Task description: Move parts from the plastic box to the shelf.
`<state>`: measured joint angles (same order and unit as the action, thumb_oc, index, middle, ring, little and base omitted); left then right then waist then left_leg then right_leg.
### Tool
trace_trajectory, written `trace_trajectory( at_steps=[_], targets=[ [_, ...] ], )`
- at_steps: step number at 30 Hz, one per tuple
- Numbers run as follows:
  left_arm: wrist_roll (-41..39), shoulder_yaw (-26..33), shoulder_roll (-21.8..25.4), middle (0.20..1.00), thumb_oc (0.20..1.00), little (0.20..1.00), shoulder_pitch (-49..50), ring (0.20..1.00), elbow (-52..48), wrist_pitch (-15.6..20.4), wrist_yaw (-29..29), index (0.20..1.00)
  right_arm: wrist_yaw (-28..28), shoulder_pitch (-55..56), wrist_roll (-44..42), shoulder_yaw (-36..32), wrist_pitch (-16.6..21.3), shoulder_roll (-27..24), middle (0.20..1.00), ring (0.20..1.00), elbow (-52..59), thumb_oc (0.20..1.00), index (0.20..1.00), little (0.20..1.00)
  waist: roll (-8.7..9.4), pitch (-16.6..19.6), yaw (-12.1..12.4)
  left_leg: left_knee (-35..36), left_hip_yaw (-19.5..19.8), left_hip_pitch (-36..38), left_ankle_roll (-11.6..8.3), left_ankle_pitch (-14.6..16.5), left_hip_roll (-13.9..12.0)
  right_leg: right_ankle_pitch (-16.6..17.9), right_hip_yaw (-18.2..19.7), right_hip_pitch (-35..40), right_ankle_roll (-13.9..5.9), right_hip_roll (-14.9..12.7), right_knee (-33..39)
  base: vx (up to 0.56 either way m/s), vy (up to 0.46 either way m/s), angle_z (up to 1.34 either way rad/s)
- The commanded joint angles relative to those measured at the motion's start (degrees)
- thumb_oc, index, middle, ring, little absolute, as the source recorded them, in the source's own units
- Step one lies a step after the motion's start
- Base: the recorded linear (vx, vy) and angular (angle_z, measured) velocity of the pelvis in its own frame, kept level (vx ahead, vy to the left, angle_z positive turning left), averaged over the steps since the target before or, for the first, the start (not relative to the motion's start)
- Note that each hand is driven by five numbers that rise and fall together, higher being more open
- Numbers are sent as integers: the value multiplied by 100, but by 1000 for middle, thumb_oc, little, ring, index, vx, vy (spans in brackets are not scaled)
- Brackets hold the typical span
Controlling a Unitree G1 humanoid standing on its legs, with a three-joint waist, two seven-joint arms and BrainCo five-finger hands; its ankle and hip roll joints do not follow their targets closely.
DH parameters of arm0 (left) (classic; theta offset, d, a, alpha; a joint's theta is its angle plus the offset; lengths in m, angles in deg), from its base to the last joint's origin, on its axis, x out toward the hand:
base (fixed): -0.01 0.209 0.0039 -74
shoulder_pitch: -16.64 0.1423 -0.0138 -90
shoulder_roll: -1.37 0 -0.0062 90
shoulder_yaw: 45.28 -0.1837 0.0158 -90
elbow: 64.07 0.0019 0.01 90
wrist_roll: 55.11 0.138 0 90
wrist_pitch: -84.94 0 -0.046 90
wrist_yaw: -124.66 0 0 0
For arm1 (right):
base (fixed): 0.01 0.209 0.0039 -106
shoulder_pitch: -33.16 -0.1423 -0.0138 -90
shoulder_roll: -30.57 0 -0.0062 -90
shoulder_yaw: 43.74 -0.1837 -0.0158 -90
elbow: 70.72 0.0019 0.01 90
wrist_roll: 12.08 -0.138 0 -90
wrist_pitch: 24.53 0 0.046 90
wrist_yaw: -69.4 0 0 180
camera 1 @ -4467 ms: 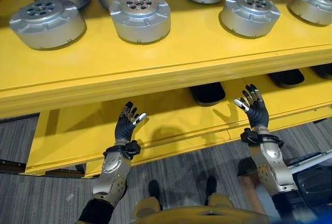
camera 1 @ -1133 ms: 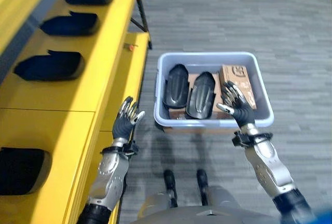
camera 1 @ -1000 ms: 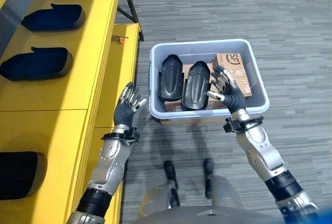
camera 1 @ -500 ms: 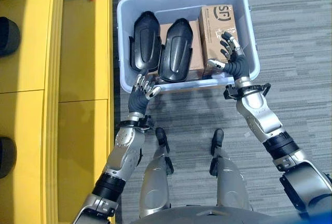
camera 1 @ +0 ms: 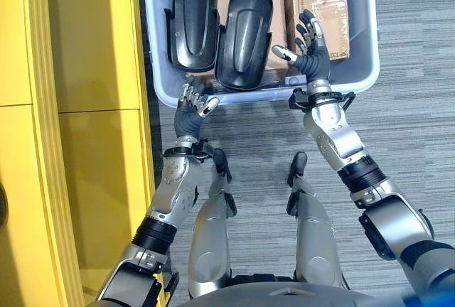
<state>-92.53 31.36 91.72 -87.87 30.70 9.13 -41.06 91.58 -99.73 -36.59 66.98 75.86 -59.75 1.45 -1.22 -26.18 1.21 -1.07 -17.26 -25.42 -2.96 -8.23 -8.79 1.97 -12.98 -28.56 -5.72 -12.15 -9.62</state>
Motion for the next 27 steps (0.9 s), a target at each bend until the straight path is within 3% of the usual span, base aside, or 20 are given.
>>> trace_trajectory(
  at_steps=[1, 13, 14, 16, 19, 20, 21, 27],
  targets=[
    [238, 27, 190, 1000, 1000, 1000, 38, 1000, -366, 360, 163, 1000, 32, -261, 7, -192, 383, 91, 1000, 1000, 210, 1000, 1000, 1000, 174, 67, 142, -561, 363, 45, -245, 749, -31, 255, -130, -159, -306, -137, -25, -1, 10, 14],
    [248, 283, 319, 1000, 1000, 1000, 93, 1000, -983, 580, 245, 1000, 268, -533, -26, -412, 419, 46, 1000, 1000, -354, 1000, 1000, 1000, 59, -28, 299, -546, 418, -16, -220, 740, 50, 276, -174, -142, -303, -183, 45, -9, 15, 4],
    [244, 365, 345, 1000, 1000, 1000, 136, 1000, -1177, 634, 246, 1000, 297, -574, -31, -462, 423, 18, 1000, 1000, -436, 1000, 1000, 1000, 49, -65, 318, -554, 377, -77, -170, 631, 63, 378, -219, -185, -245, -212, 61, -76, 20, 1],
    [257, 394, 353, 1000, 1000, 1000, 151, 1000, -1259, 652, 258, 1000, 302, -581, -43, -477, 430, 6, 1000, 1000, -446, 1000, 1000, 1000, 33, -39, 330, -533, 433, -15, -217, 742, 62, 278, -187, -134, -305, -196, 48, 36, 12, 2],
    [228, 507, 352, 1000, 1000, 1000, 100, 1000, -1547, 769, 276, 1000, 329, -660, -67, -509, 443, -32, 1000, 1000, -557, 1000, 1000, 1000, 17, -89, 341, -522, 360, -71, -178, 630, 83, 382, -202, -192, -252, -221, 73, -3, 17, 4],
    [228, 507, 354, 1000, 1000, 1000, 101, 1000, -1544, 766, 276, 1000, 329, -660, -68, -510, 442, -29, 1000, 1000, -561, 1000, 1000, 1000, 5, -58, 351, -505, 417, -12, -222, 740, 77, 282, -168, -147, -310, -204, 60, -79, 18, 2],
    [167, 505, 327, 1000, 1000, 1000, 28, 1000, -1641, 823, 272, 1000, 347, -696, -90, -524, 454, -37, 1000, 1000, -647, 1000, 1000, 1000, 19, -99, 337, -519, 369, -76, -178, 631, 86, 386, -206, -200, -256, -233, 84, 0, 0, 0],
    [103, 484, 284, 1000, 1000, 1000, -190, 1000, -1795, 940, 330, 1000, 366, -827, -200, -511, 481, -29, 1000, 1000, -880, 1000, 1000, 1000, -6, -88, 337, -515, 424, -78, -226, 744, 92, 288, -176, -194, -315, -231, 71, 26, 16, 2]
  ],
)
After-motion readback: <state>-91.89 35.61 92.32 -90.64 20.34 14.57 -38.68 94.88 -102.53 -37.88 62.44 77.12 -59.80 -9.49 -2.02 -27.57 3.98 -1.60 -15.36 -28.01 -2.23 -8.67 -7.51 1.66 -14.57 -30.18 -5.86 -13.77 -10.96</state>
